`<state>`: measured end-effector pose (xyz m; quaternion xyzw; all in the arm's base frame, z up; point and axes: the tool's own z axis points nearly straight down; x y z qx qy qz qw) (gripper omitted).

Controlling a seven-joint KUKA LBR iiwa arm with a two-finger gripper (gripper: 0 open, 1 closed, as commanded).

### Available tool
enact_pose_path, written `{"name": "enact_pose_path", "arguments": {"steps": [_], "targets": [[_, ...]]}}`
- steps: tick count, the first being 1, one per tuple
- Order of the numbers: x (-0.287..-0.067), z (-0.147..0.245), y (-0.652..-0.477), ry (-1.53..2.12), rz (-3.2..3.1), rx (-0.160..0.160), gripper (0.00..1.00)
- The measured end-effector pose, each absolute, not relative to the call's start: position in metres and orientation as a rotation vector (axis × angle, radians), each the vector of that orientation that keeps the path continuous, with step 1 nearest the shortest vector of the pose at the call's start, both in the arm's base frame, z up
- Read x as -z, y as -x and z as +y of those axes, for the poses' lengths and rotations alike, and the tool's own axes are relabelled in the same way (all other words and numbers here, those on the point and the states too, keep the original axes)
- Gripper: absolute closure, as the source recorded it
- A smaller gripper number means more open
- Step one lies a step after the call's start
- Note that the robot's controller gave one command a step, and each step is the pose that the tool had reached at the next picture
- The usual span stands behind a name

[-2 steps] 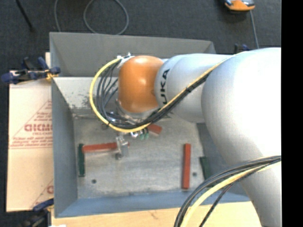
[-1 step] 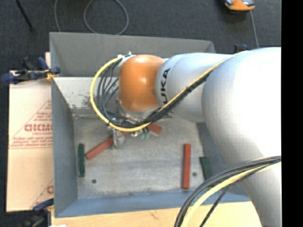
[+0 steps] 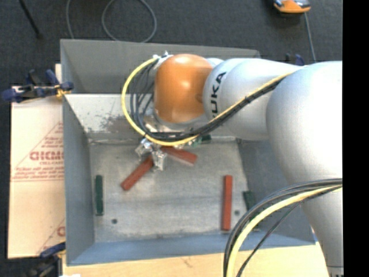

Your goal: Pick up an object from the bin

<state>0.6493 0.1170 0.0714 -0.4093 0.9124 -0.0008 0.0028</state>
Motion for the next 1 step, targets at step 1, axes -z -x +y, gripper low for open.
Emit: {"name": "enact_pose_path", "arguments": {"steps": [1], "targets": [[-0.0718,0.1185,-0.6489,1.279,2.863,-0.002,0.0]]}}
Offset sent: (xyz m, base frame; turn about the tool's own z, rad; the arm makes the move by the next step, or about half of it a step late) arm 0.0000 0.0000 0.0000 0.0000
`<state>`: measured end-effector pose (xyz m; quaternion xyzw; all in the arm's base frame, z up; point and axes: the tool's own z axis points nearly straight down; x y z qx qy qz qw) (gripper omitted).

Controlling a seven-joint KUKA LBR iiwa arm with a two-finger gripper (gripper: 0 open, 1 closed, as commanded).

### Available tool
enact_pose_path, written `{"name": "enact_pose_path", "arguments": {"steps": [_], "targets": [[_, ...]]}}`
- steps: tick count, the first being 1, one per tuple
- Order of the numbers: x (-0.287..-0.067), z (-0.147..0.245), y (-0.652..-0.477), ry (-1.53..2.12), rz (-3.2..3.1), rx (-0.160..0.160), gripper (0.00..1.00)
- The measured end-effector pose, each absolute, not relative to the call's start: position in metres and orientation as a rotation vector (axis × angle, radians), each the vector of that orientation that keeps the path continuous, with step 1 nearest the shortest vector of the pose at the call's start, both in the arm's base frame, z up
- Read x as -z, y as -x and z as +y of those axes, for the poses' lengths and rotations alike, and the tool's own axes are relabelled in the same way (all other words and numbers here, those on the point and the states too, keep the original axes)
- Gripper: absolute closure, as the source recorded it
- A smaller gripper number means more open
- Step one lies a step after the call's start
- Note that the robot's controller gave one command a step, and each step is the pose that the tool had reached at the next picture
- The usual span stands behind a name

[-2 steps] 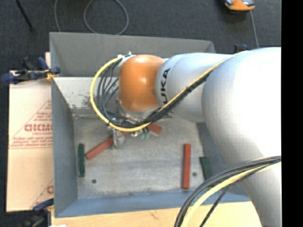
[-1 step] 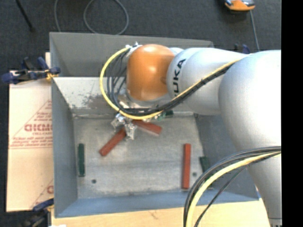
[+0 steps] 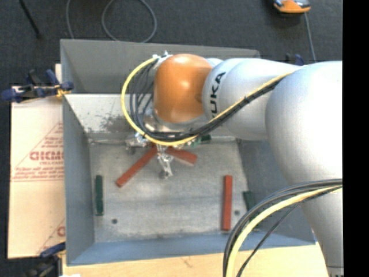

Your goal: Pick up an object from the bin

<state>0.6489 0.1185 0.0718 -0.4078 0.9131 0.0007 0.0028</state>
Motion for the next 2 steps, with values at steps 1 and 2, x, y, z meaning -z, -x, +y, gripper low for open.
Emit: {"name": "enact_pose_path", "arguments": {"steps": [1,2], "targets": [[-0.072,0.119,-0.649,1.275,2.865,-0.003,1.0],[-0.23,0.136,-0.644,1.293,2.848,0.005,1.0]]}}
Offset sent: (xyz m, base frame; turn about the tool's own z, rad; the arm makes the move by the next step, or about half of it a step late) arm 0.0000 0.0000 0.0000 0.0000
